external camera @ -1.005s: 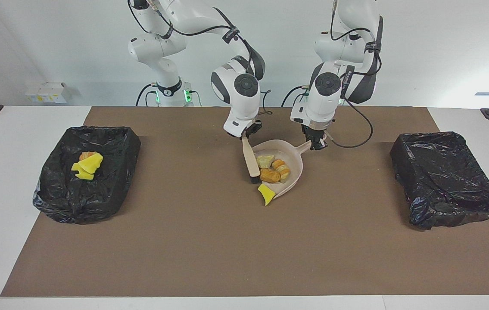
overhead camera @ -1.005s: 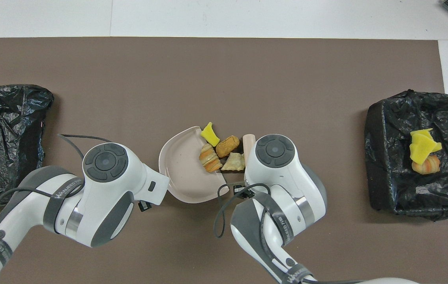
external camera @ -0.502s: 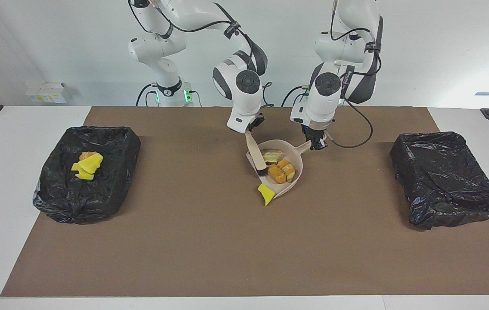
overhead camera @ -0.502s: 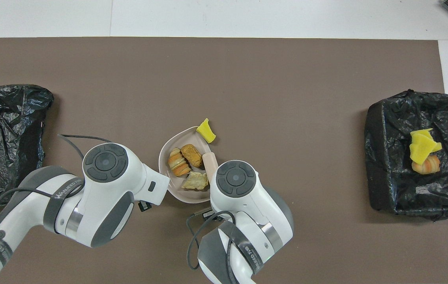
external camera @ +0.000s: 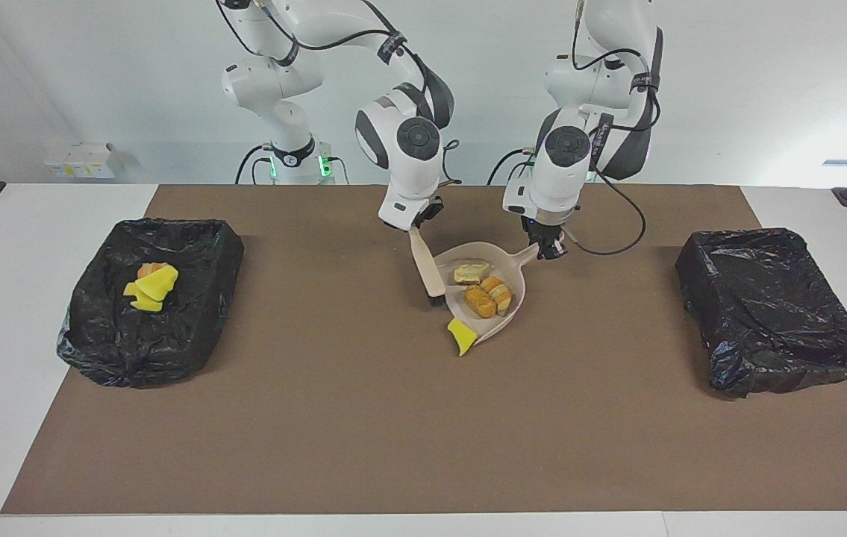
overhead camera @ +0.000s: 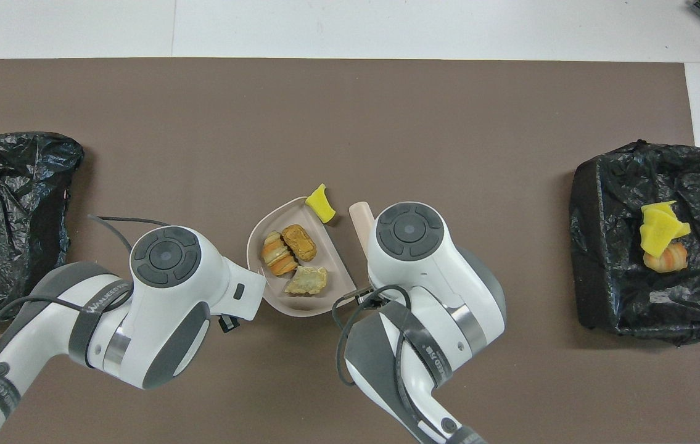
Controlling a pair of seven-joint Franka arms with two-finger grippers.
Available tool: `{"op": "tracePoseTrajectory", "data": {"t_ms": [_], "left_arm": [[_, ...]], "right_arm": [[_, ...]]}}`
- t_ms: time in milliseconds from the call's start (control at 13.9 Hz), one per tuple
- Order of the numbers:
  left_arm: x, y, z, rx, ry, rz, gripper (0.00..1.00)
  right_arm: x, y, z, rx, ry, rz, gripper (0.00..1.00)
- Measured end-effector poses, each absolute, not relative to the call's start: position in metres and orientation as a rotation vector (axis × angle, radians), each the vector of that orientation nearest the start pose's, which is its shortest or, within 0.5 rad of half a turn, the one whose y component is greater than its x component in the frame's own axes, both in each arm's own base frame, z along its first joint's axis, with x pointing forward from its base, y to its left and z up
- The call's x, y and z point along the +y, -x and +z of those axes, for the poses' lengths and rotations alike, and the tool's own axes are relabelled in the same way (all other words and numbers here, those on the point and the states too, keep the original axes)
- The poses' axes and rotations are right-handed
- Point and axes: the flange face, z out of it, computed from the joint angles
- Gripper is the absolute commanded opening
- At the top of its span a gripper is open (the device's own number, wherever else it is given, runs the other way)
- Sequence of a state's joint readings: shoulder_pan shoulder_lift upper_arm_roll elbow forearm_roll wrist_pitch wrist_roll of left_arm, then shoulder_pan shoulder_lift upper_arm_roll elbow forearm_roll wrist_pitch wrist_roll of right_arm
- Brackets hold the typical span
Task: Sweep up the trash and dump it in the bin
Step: 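Push the scraps into the dustpan with the brush in the right gripper, then brush the last scraps deeper into the dustpan with the right gripper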
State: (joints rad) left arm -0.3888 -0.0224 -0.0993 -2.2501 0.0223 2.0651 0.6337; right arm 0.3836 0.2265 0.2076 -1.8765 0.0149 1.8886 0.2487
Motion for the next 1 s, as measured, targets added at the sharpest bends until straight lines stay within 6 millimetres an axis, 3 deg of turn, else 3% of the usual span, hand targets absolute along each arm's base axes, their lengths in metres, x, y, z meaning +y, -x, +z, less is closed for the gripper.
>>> {"op": "tracePoseTrajectory", "data": {"t_ms": [215, 359, 574, 790, 1005], "left_arm": [[-0.233, -0.440, 0.361, 1.667, 2.640, 0.259, 0.00], [-0.233, -0.440, 0.361, 1.666, 2.641, 0.260, 0.00], [-0.233, -0.440, 0.361, 1.663, 2.642, 0.260, 0.00], [-0.233, -0.439, 0.360, 1.662, 2.642, 0.261, 0.00], [-0.234, -0.438, 0.360, 1.630, 2.660, 0.262, 0.00]], "right_arm": [[0.348, -0.526, 0.354, -0.561, 3.098, 0.335, 0.00], [0.360, -0.536, 0.338, -0.578, 3.093, 0.348, 0.00], [0.378, -0.528, 0.335, -0.630, 3.082, 0.353, 0.00], [0.396, -0.508, 0.337, -0.802, 3.035, 0.374, 0.00], [0.393, -0.490, 0.346, -0.952, 2.994, 0.401, 0.00]]}}
